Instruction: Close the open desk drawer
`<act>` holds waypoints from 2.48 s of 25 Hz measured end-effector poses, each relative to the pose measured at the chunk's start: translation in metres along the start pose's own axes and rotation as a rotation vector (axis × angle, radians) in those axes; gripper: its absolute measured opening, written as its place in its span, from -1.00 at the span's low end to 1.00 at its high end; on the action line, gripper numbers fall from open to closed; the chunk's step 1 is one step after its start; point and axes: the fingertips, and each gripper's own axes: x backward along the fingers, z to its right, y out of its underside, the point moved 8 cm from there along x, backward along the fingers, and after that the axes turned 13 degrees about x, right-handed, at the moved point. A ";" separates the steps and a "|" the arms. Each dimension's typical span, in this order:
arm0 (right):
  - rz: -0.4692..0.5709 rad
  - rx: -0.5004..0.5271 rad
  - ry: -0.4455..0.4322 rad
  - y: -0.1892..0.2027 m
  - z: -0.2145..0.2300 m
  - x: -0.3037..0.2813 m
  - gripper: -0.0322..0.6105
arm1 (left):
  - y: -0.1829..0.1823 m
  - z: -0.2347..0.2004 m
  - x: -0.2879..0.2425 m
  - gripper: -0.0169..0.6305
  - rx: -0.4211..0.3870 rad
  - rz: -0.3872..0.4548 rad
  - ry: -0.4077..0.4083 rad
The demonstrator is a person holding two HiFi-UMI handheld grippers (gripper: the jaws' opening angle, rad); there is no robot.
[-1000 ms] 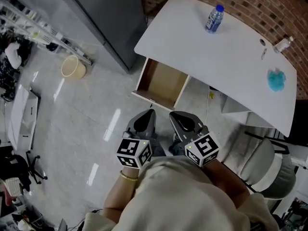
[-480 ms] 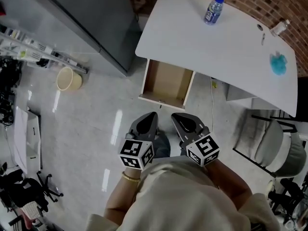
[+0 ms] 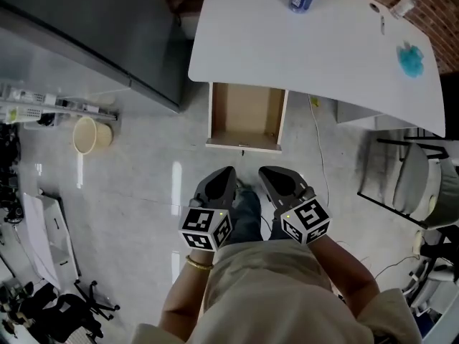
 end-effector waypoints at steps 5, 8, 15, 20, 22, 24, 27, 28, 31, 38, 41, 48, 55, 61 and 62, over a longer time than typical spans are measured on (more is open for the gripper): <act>-0.023 -0.073 0.062 0.028 0.000 -0.015 -0.89 | 0.014 -0.031 -0.013 -0.95 0.021 -0.042 0.012; -0.036 -0.098 0.087 0.044 0.002 -0.025 -0.89 | 0.022 -0.048 -0.022 -0.95 0.032 -0.065 0.016; -0.057 -0.179 0.129 0.091 0.012 -0.048 -0.89 | 0.052 -0.087 -0.051 -0.95 0.078 -0.105 0.017; -0.080 -0.212 0.138 0.124 0.015 -0.067 -0.89 | 0.069 -0.110 -0.074 -0.95 0.088 -0.156 0.031; -0.088 -0.226 0.145 0.140 0.020 -0.076 -0.89 | 0.077 -0.120 -0.086 -0.95 0.080 -0.178 0.027; -0.096 -0.233 0.154 0.155 0.027 -0.084 -0.89 | 0.087 -0.129 -0.099 -0.95 0.077 -0.190 0.024; -0.107 -0.245 0.172 0.173 0.035 -0.093 -0.89 | 0.100 -0.139 -0.113 -0.95 0.078 -0.201 0.025; -0.113 -0.250 0.177 0.178 0.036 -0.096 -0.89 | 0.103 -0.142 -0.117 -0.95 0.077 -0.206 0.026; -0.126 -0.260 0.181 0.193 0.038 -0.105 -0.89 | 0.113 -0.153 -0.126 -0.95 0.079 -0.210 0.026; -0.164 -0.284 0.184 0.230 0.045 -0.124 -0.89 | 0.134 -0.177 -0.150 -0.95 0.098 -0.211 0.019; -0.170 -0.297 0.191 0.242 0.052 -0.132 -0.87 | 0.140 -0.184 -0.161 -0.95 0.092 -0.200 0.028; -0.162 -0.368 0.223 0.273 0.066 -0.150 -0.71 | 0.157 -0.197 -0.182 -0.90 0.096 -0.176 0.054; -0.134 -0.399 0.243 0.294 0.083 -0.163 -0.45 | 0.171 -0.203 -0.201 -0.55 0.086 -0.192 0.102; -0.107 -0.391 0.222 0.302 0.092 -0.172 -0.30 | 0.175 -0.217 -0.214 -0.32 0.078 -0.192 0.104; -0.105 -0.387 0.218 0.303 0.094 -0.174 -0.28 | 0.175 -0.219 -0.216 -0.27 0.078 -0.188 0.103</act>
